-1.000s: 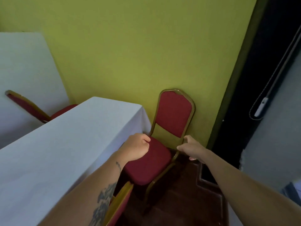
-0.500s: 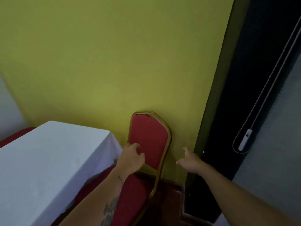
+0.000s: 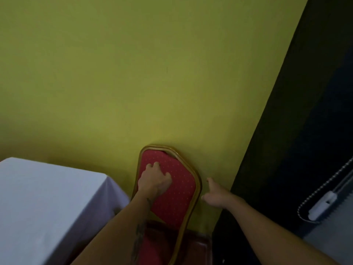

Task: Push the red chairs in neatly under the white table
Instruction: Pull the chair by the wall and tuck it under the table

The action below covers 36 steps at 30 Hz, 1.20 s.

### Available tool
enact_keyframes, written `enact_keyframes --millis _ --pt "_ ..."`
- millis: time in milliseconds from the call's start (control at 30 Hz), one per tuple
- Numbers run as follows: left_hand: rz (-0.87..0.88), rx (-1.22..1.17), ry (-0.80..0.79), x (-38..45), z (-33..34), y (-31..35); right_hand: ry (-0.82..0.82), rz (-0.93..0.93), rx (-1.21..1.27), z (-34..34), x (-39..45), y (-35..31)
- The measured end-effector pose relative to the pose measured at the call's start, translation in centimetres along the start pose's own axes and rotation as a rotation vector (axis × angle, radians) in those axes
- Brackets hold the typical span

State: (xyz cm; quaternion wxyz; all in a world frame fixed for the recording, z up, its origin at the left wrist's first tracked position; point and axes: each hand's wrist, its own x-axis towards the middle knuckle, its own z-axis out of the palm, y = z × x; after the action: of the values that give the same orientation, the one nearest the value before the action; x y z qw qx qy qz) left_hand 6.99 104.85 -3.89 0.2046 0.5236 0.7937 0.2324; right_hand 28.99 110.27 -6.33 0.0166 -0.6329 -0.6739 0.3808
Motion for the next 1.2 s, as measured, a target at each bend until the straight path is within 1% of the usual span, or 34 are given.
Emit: enact_keyframes --millis 133,267,367,433,567,633,867,967,1067,1200 --pt "-0.055 0.012 0.004 3.5 1.3 0.8 -0.037 -0.017 0.006 0.5 4.4 -0.4" --pt "-0.11 0.04 -0.036 6.7 3.1 2.2 -0.067 -0.028 0.021 0.7 9.0 -0.2" --pt "-0.193 0.031 -0.067 9.2 4.6 3.7 -0.104 -0.031 0.051 0.7 11.4 -0.2" --pt "-0.253 -0.027 -0.083 11.1 5.9 4.7 -0.102 -0.063 0.074 0.9 13.3 0.0" --pt "-0.412 -0.233 -0.106 14.8 9.3 6.6 -0.083 -0.105 0.121 1.5 16.3 1.3" --pt "-0.459 -0.267 -0.095 15.7 10.9 7.4 -0.074 -0.131 0.109 1.4 17.3 2.0" --pt "-0.533 -0.312 -0.068 17.2 13.1 8.7 -0.058 -0.199 0.062 0.7 18.9 3.0" --pt "-0.529 -0.309 -0.068 16.7 13.2 8.7 -0.063 -0.229 0.019 0.6 18.7 3.4" --pt "-0.504 -0.294 -0.124 15.4 13.4 8.8 -0.109 -0.231 -0.023 0.1 17.5 3.9" --pt "-0.447 -0.286 -0.218 12.4 13.9 9.5 -0.194 -0.243 -0.002 -0.7 14.4 5.5"
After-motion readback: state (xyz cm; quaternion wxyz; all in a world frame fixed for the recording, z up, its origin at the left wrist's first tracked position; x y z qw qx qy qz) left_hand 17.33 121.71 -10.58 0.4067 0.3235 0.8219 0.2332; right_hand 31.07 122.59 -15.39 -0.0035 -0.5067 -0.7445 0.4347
